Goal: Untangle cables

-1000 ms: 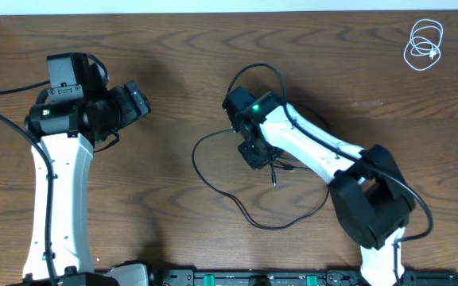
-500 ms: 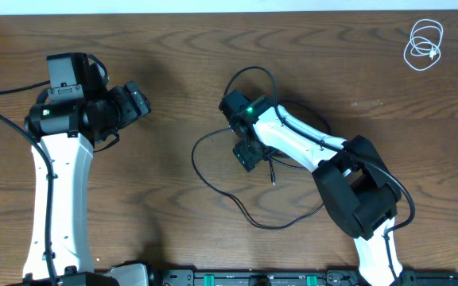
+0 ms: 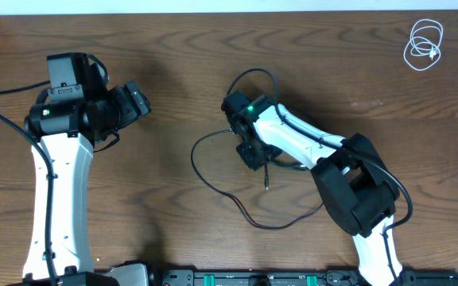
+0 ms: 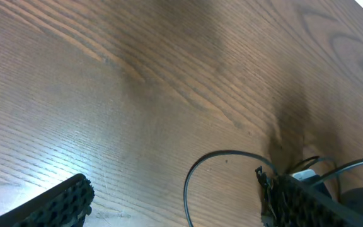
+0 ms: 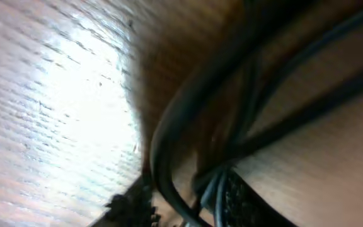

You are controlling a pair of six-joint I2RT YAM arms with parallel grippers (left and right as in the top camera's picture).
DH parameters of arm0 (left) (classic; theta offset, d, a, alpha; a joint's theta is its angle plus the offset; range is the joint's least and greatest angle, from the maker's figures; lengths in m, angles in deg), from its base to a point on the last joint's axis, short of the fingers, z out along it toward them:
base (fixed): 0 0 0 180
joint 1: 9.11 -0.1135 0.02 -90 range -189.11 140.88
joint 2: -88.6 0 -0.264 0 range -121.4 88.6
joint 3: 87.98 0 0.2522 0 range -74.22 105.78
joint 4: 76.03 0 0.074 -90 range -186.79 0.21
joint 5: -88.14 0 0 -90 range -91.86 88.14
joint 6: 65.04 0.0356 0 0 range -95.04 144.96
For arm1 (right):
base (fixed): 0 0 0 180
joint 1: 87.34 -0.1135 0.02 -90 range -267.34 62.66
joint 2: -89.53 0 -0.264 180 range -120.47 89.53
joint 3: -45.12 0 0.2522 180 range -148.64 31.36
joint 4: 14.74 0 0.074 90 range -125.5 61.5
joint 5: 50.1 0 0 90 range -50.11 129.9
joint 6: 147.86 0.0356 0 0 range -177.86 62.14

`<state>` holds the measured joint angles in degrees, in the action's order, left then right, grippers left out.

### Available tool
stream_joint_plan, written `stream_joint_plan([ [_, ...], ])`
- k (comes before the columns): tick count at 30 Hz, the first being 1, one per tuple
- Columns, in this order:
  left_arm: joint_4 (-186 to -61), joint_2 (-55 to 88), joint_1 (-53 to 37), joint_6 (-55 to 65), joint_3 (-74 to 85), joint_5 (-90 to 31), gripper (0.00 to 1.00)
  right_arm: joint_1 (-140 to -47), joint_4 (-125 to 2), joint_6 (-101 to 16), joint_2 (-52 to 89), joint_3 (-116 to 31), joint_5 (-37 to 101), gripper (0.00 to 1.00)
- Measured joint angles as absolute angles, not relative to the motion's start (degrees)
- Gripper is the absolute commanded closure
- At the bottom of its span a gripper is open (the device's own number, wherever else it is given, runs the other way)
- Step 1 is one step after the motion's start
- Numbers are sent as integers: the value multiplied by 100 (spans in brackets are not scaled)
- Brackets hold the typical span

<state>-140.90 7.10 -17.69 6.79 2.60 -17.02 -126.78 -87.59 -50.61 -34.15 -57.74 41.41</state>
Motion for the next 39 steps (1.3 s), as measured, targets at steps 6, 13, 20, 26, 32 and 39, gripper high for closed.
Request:
stream_joint_plan([
  [6,-14088,710,-1769,679,260,-1702,9,-12652,-8803,-5055,-3417,-5774,4082,97],
  [13,-14088,710,-1769,679,260,-1700,9,-12641,-9022,-5055,-3476,-5907,3969,99],
  [20,-14090,710,-1769,679,260,-1702,9,-12617,-9706,-5181,-3557,-6650,3842,99],
  [26,-14097,710,-1769,679,260,-1702,9,-12466,-10053,-5417,-3286,-7396,3571,99],
  [32,-14095,708,-1769,679,260,-1702,9,-12022,-10147,-5669,-2335,-7859,2979,99],
  [39,-14095,708,-1769,679,260,-1700,9,-11072,-10226,-5774,-973,-8030,2391,99],
])
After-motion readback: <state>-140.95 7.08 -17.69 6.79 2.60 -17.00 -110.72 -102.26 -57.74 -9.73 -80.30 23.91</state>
